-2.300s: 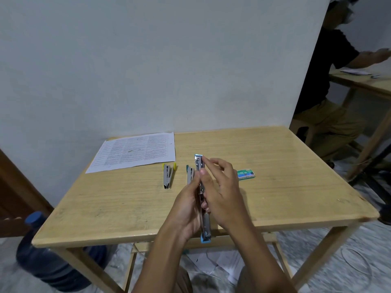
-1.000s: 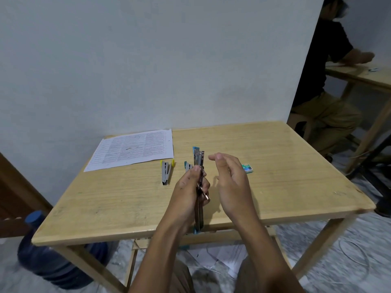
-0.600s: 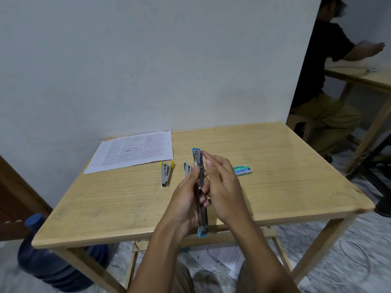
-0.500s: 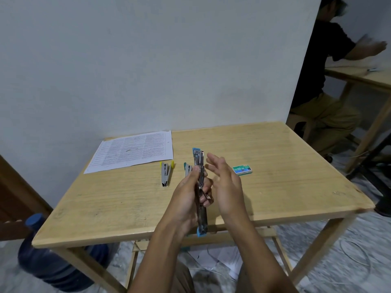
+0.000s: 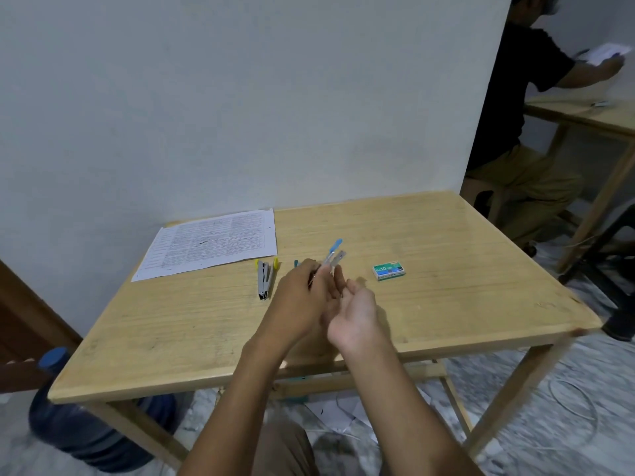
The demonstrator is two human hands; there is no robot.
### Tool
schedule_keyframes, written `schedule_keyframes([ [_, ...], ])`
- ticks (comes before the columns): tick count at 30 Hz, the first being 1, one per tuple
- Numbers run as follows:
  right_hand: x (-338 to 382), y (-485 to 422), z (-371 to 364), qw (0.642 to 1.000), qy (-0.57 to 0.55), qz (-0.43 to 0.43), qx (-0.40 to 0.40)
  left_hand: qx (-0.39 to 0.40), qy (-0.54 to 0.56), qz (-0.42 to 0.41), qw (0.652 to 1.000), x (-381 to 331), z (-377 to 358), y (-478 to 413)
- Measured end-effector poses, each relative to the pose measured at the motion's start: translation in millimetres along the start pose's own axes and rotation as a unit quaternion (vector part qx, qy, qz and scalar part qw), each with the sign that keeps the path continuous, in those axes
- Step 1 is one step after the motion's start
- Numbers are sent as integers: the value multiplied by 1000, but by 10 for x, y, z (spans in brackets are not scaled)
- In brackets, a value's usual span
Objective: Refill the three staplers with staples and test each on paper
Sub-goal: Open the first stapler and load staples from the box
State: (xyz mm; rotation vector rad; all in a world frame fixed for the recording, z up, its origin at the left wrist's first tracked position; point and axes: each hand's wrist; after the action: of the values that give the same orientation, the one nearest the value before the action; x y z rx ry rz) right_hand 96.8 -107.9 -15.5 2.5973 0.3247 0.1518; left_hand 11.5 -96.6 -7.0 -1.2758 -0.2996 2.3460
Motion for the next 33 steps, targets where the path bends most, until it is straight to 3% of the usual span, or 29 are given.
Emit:
schedule_keyframes([
  [3,109,-4,23,999,-5,26,37,-6,214,126,969,51,35,7],
  [8,290,2,74,995,46,58,72,10,521,252,816,177,-14,46],
  [10,349,9,85,989,98,88,64,10,582,265,769,231,-75,51],
  [13,445,0,66,950,263,170,26,14,617,278,736,302,-157,83],
  [15,526,-73,34,878,423,225,-17,17,642,284,712,323,-188,99],
  [18,621,-220,22,691,660,286,-70,28,679,292,673,350,-196,102],
  [21,704,-341,77,527,802,271,-76,43,698,285,656,394,-198,99],
  [23,732,-379,92,448,854,256,-73,43,703,282,652,429,-210,93],
  [25,740,-398,91,403,879,247,-65,37,699,281,656,466,-227,85],
  [27,753,-402,106,375,893,243,-55,37,695,278,662,491,-232,83],
  [29,777,-355,117,371,891,260,-39,34,687,279,670,505,-229,82],
  [33,973,-191,102,478,796,366,-66,-4,647,283,708,430,-225,79],
])
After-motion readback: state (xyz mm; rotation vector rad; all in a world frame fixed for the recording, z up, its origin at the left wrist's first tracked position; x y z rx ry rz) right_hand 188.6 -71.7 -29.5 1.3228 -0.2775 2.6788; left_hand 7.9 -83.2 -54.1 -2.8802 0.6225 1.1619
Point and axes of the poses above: each hand's wrist, its own y-axis away from the middle knuckle, its own z-axis out of the back of the hand, x = y × z, and after that the axes turned 12 degrees about -z, right-handed
